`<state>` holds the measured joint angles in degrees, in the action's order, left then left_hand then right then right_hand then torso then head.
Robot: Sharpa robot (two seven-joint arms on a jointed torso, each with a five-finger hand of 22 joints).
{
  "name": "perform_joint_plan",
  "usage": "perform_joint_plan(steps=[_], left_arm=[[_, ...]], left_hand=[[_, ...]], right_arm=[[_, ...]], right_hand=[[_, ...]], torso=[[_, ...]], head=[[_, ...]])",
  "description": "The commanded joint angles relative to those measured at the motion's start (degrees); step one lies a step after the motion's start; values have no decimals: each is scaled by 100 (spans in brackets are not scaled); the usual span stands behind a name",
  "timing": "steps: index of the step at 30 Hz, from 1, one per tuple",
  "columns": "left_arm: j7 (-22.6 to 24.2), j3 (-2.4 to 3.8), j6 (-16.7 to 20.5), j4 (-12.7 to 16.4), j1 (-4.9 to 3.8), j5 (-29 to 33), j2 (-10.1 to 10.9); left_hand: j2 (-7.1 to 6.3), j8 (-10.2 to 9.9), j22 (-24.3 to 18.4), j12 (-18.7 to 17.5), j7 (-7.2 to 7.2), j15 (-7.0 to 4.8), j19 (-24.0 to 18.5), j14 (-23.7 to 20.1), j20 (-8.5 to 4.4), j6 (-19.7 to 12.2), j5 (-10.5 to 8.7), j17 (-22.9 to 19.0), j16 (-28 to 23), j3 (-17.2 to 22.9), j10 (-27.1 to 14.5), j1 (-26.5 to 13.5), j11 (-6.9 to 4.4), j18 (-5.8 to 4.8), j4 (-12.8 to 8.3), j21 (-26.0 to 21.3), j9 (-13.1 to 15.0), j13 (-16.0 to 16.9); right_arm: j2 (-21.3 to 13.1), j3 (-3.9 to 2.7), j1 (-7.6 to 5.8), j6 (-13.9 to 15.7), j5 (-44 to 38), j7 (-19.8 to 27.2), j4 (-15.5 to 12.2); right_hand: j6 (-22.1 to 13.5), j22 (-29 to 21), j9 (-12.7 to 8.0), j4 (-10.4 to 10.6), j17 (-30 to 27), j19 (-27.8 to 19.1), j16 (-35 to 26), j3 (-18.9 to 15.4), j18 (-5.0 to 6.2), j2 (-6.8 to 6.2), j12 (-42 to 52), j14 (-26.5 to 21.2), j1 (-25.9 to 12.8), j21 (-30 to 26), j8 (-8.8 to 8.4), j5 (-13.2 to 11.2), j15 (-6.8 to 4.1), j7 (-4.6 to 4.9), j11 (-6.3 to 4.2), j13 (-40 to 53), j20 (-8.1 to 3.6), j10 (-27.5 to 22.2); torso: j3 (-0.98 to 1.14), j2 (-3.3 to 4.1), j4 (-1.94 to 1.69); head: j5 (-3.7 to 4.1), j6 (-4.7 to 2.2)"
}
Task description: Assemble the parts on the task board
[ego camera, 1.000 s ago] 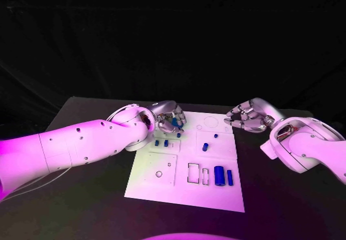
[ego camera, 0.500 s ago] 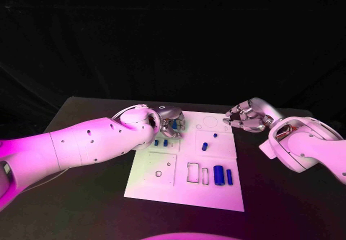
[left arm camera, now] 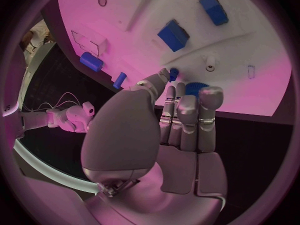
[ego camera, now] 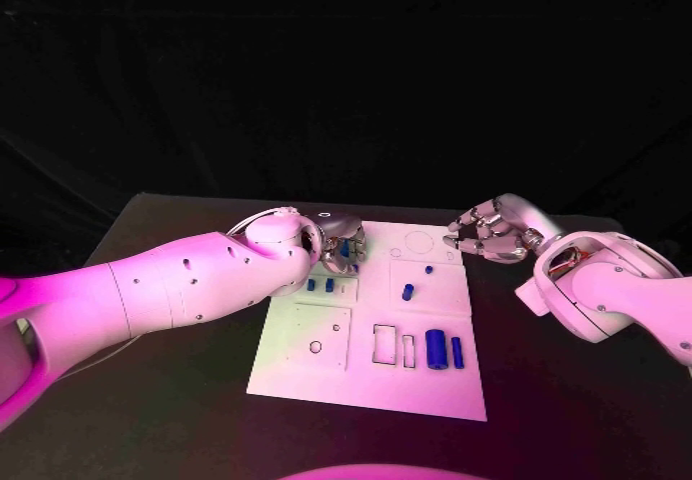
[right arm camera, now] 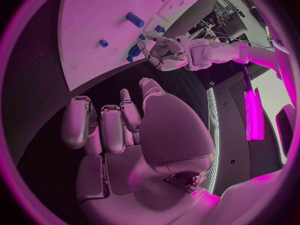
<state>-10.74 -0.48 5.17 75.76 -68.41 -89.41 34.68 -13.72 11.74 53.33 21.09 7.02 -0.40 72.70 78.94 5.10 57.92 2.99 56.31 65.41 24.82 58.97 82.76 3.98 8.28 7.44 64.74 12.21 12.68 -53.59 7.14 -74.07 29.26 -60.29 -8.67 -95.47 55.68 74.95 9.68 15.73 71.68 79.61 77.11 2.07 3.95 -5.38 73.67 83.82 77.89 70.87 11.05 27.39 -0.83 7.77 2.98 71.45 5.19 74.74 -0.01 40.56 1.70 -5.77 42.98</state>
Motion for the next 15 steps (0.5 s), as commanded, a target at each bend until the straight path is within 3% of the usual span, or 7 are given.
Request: perform_joint_plan(steps=[1,15], left_arm=[[-23,4,-108,-35,1,-65,-37],[0,3,-249,-104,2,-25,-88]], left_hand=[[76,-28,32,-38,8,14,36,41,-16,69,-6,9,42,85,57,-14,8,-87,-4,39,-21,-37],[101,-98,201,-95,-13,-13,60,110,-33,221,-5,186,302,259,265,12,-29,-108,-72,182,-91,-155]], right_arm=[[6,-1,4,-42,-51,39,-7],[13,-1,4,-53,-51,43,-10]], right_hand=[[-27,330,-2,0,2,20,-27,18,43,19,3,212,7,-30,32,39,-41,5,3,1,-22,0],[-27,330,-2,0,2,20,-27,18,43,19,3,212,7,-30,32,39,-41,5,3,1,-22,0]], torso=[[0,-2,-2],[1,-5,-5]], head=[[4,10],[1,22]])
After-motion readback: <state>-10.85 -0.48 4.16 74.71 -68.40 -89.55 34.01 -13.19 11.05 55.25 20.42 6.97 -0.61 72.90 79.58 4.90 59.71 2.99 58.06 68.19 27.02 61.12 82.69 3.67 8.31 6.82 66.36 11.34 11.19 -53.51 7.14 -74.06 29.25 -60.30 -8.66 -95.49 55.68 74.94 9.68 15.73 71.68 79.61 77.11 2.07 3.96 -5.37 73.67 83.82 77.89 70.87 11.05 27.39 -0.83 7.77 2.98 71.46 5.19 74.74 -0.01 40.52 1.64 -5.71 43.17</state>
